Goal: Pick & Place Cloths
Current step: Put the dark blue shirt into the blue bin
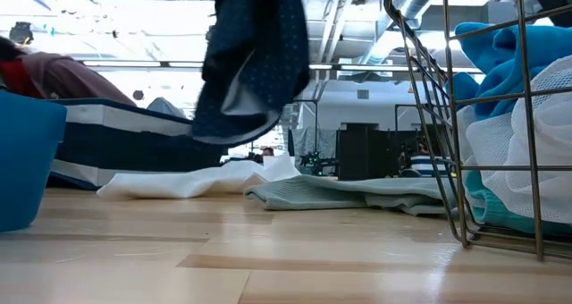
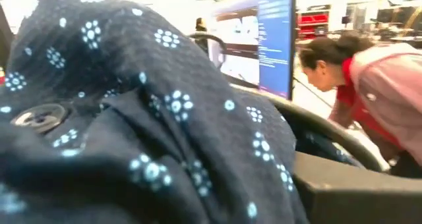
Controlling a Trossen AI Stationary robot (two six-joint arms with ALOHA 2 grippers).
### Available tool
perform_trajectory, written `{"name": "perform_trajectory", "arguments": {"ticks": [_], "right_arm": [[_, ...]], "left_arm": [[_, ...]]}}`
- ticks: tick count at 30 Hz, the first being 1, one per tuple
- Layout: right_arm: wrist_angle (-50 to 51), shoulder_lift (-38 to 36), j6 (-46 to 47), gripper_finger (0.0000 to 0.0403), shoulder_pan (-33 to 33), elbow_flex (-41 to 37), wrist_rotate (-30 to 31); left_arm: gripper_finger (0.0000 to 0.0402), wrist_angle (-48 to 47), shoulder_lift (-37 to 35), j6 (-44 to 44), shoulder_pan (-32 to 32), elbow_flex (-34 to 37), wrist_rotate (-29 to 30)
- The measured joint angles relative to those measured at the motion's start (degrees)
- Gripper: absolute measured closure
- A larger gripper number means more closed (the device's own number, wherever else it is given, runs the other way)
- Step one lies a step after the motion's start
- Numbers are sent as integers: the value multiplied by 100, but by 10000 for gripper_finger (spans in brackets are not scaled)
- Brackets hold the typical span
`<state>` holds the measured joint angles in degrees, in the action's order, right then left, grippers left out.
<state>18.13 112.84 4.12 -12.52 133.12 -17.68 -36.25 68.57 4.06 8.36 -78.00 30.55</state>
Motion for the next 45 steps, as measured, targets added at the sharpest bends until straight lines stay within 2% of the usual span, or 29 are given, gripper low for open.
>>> {"name": "perform_trajectory", "arguments": {"ticks": [7,13,17,21,28,31,33,36,39,44,45], "right_arm": [[158,-53,-21,400,93,0,-58],[127,-112,-21,397,87,0,-70],[-42,-125,-17,398,82,0,-137],[-168,-129,27,397,114,0,-335],[36,-322,146,397,179,0,-626],[77,-408,197,396,244,0,-799],[53,-470,197,395,302,0,-834],[-19,-517,197,395,409,1,-874],[32,-597,197,395,446,-7,-1016],[7,-701,333,395,514,2,-1254],[18,-703,343,394,544,2,-1270]], "left_arm": [[24,167,-127,-32,67,4,-841],[29,232,-193,-43,-40,0,-849],[25,771,-21,-33,-90,0,-917],[23,1472,214,23,-70,0,-1613],[23,1948,488,313,-46,0,-3028],[33,2261,553,458,-24,0,-3926],[55,2648,617,422,-4,-1,-4286],[114,3012,671,313,-4,0,-4453],[197,3285,706,292,-3,0,-4538],[365,3656,798,250,35,0,-5085],[380,3680,809,247,35,0,-5135]]}}
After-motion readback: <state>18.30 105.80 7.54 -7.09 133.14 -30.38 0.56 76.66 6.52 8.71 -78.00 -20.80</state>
